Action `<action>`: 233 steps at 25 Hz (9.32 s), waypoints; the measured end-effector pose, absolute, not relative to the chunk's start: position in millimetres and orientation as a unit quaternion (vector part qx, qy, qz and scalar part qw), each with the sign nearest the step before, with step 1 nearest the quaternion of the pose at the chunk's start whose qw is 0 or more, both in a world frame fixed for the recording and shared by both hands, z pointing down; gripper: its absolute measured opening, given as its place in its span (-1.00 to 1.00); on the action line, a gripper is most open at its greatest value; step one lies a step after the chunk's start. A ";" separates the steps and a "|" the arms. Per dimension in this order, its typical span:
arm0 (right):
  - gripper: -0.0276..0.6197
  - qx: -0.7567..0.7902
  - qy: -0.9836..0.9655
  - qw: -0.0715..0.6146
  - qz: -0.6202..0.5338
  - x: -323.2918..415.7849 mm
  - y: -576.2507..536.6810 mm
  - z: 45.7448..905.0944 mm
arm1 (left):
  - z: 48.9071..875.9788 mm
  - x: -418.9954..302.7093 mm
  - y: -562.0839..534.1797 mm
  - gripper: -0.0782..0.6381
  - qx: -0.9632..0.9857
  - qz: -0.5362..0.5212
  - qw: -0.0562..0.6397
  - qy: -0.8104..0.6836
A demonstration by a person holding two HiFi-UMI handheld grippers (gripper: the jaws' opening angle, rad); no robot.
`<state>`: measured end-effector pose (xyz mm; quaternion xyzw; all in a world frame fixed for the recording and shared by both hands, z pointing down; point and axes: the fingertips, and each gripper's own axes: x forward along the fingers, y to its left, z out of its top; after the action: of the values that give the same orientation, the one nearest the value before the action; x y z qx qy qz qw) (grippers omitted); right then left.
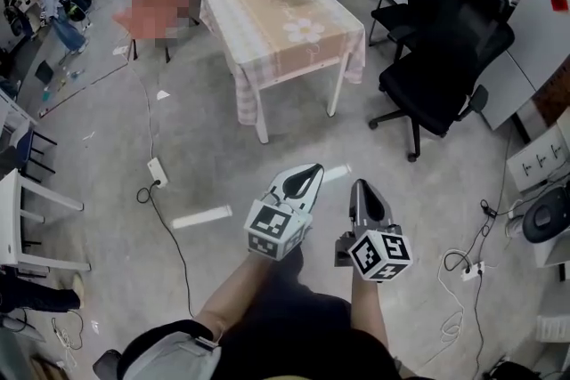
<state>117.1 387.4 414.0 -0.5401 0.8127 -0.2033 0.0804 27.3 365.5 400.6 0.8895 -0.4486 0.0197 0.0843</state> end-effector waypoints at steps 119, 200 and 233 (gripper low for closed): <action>-0.91 -0.516 0.801 0.047 -0.302 75.6 -141.6 453.2 | 416.6 -27.4 -135.2 -0.76 0.864 0.033 0.127 -0.486; -0.77 -0.546 0.771 -0.065 -0.321 131.6 -371.7 533.1 | 486.9 13.1 -361.2 -0.76 0.857 0.060 0.208 -0.468; -0.71 -0.435 0.768 -0.240 -0.404 116.2 -444.4 579.4 | 532.2 19.7 -442.4 -0.76 0.815 0.083 0.310 -0.483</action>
<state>116.2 -444.4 579.4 -0.4347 0.7684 -0.4039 -0.2397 19.7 -442.4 532.2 0.8146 -0.4831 0.0835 0.3101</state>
